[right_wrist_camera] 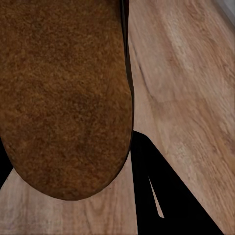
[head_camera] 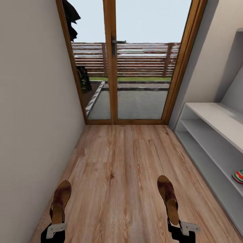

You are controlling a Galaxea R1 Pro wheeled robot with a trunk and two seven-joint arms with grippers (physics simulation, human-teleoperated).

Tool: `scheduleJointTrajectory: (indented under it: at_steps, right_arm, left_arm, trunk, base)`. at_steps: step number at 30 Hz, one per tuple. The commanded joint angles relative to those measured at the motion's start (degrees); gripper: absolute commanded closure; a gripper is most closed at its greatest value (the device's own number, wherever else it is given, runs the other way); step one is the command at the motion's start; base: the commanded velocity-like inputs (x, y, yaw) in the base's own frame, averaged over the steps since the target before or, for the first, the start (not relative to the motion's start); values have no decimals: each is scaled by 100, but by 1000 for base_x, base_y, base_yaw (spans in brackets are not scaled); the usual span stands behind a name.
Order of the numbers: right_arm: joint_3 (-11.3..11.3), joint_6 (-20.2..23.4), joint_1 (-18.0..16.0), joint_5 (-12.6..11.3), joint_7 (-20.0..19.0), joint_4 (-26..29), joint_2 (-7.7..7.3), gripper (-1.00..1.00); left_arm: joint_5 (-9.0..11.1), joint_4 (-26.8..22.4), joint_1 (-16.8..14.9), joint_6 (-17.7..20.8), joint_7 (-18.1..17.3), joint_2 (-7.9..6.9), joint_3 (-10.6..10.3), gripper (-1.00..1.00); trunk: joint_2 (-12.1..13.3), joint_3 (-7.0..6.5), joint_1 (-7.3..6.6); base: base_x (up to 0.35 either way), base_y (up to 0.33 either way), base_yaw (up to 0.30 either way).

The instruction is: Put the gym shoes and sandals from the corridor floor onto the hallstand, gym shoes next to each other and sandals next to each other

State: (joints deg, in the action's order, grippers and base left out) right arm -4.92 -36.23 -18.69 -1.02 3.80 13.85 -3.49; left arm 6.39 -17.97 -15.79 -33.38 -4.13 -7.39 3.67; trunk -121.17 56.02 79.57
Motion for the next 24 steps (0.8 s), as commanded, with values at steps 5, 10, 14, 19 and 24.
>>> scheduleJointTrajectory:
  at_steps: [5,10,14,19,24]
  right_arm:
    - [-2,-16,-4,-29,-12,-5,-2,100]
    - [0,-16,-4,-29,-15,-5,1,100]
    - [0,-16,-4,-29,-14,-5,-1,100]
    - [0,-16,-4,-22,-17,-5,1,100]
    - [0,-16,-4,-21,-19,-5,0,100]
  left_arm:
    - [46,1,-4,-10,-40,1,13,100]
    - [46,1,-6,-10,-39,1,13,100]
    - [49,3,-4,-10,-37,1,15,100]
    - [56,4,-3,-10,-38,1,17,100]
    - [66,3,-4,-10,-37,-2,20,100]
  trunk:
    - [-2,4,3]
    - [-2,4,3]
    - [-2,4,3]
    - [-2,4,3]
    - [-2,4,3]
  base:
    - [337,0,-8]
    - [337,0,-157]
    - [337,0,-242]
    - [337,1,-261]
    - [337,79,-265]
